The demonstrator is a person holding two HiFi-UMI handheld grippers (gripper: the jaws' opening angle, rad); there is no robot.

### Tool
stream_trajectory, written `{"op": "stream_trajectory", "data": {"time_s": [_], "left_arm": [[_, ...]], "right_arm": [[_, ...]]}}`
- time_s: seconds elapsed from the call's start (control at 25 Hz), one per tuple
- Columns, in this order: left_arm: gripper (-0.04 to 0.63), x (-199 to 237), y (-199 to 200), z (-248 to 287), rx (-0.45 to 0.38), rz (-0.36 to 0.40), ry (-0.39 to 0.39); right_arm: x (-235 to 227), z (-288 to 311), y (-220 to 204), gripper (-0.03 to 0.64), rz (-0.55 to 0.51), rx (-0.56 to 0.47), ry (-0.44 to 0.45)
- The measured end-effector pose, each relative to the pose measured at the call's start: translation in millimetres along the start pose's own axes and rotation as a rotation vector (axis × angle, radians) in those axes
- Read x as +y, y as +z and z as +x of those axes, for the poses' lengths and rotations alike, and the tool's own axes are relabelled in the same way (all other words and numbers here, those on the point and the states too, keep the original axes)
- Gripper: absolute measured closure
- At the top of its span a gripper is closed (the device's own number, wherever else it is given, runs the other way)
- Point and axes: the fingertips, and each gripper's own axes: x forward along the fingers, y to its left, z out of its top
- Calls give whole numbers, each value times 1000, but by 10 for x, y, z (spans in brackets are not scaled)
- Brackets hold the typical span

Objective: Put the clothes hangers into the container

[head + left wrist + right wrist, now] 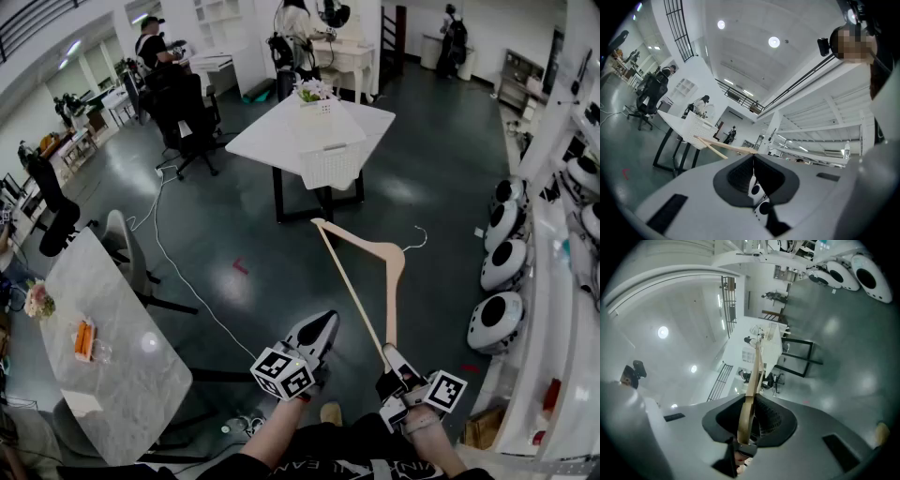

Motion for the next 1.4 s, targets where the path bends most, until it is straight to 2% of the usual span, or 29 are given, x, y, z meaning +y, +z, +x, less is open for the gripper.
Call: {"op": "stream_trajectory", "data": {"time_s": [0.28,0.72,1.08,1.4], "left_arm": [[586,67,105,307,-29,27,-14],[586,459,308,717,-59,41,79],[586,601,387,1277,-75,42,102],[586,704,474,1566,-80,50,129]], "right_arm": [[17,286,246,549,1,-28,47],[-35,747,741,549,4,26,123],[-36,1054,1282,549,8,52,174],[-72,1273,1536,549,23,93,183]]}}
